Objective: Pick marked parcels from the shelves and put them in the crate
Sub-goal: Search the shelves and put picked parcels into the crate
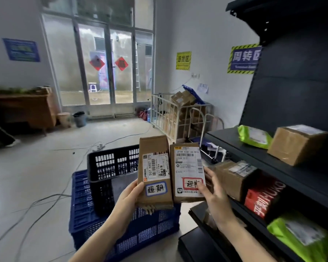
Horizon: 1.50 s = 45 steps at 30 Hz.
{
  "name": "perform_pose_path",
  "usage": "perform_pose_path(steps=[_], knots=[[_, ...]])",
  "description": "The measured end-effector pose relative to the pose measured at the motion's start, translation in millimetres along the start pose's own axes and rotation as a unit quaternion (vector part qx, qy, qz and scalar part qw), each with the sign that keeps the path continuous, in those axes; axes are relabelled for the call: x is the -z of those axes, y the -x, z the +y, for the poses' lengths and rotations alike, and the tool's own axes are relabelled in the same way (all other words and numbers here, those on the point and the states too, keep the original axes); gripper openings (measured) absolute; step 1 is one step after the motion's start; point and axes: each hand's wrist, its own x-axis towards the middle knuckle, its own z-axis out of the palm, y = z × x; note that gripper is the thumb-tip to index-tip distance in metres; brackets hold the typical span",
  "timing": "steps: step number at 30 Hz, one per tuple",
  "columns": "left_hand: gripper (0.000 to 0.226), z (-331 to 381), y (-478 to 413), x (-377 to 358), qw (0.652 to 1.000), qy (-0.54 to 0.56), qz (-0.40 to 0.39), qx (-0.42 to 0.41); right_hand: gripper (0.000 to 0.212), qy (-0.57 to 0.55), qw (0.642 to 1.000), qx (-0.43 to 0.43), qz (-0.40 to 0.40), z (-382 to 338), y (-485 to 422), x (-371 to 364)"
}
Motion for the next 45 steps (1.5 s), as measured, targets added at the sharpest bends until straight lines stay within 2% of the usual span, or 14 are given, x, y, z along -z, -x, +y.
perform_pose_path(steps=[6,17,24,33,37,45], knots=[[0.032,-2.7,-52.5,33.4,0.999,-0.005,0.043,-0.002,0.035,-0.024,0.998,-0.014,-0.06,30.4,-71.5,-33.8],[0.033,-5.4,-172.3,52.5,0.993,-0.005,0.118,0.001,0.033,-0.034,0.99,-0.023,-0.138,73.8,-222.5,-67.2],[0.023,-18.4,-223.6,79.0,0.988,0.003,0.152,0.024,0.036,-0.028,0.982,-0.057,-0.179,103.1,-281.3,-99.4],[0.037,-41.9,-317.7,144.5,0.988,-0.015,0.141,0.066,0.036,-0.009,0.982,-0.091,-0.167,150.6,-358.5,-159.1],[0.058,-57.5,-368.7,183.9,0.987,-0.013,0.126,0.101,0.035,0.001,0.981,-0.122,-0.15,175.3,-396.7,-192.3],[0.065,-110.3,-447.8,223.1,0.98,-0.024,0.095,0.175,0.032,0.046,0.973,-0.2,-0.108,246.3,-441.1,-230.2]])
